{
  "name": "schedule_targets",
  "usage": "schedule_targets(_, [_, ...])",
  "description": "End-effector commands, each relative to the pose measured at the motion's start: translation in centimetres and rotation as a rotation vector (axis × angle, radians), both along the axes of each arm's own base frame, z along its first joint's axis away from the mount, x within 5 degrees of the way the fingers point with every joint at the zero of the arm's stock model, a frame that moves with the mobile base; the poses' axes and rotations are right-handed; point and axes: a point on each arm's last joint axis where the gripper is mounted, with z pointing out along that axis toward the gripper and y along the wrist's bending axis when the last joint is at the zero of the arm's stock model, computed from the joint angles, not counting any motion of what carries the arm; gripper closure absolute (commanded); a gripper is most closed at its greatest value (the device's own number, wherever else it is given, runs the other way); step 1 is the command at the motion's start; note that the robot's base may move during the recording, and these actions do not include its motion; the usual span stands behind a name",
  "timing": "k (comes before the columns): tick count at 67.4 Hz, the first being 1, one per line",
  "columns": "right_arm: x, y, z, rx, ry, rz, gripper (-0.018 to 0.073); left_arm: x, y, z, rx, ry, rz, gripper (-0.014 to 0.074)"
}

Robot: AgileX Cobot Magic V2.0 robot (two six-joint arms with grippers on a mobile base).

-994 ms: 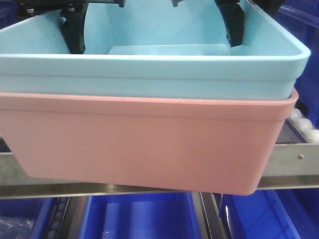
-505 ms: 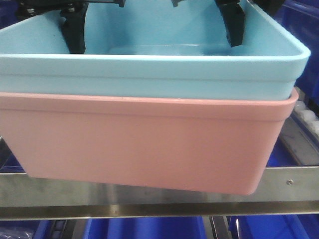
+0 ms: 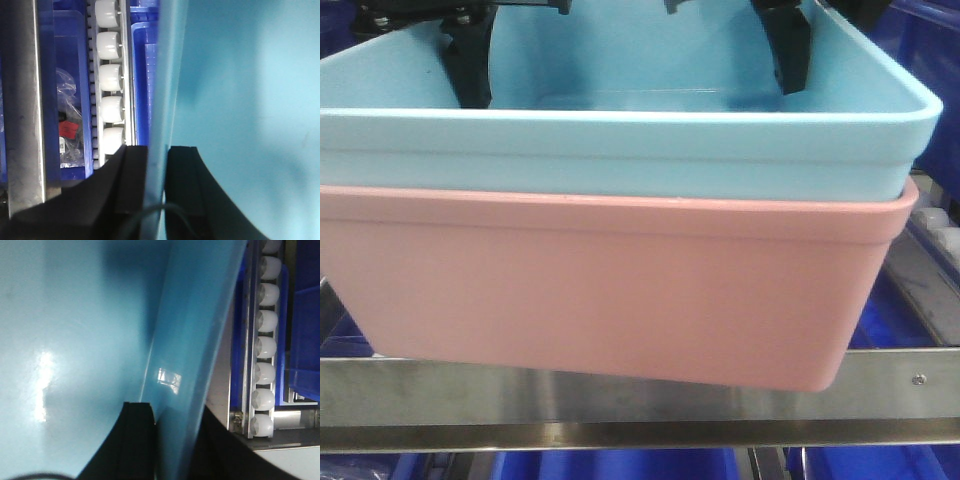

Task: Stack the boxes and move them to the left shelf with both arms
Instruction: 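Raise the stacked bins with both grippers above the shelf's metal rail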

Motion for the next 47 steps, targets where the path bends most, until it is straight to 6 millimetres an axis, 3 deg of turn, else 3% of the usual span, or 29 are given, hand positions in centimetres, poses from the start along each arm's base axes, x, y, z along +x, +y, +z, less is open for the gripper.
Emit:
schedule_targets(1, [-0.59, 1.52, 3.04, 0.182, -0.120, 0.117, 0.0503, -0.86, -1.93, 3.77, -0.248, -0.139, -0.076, 0.0608])
schedule_targets(47, [-0.39, 1.88, 3.45, 0.190, -0.156, 0.175, 0.0503, -0.47, -1.67, 4.00, -0.207, -0.196, -0.092, 0.0608])
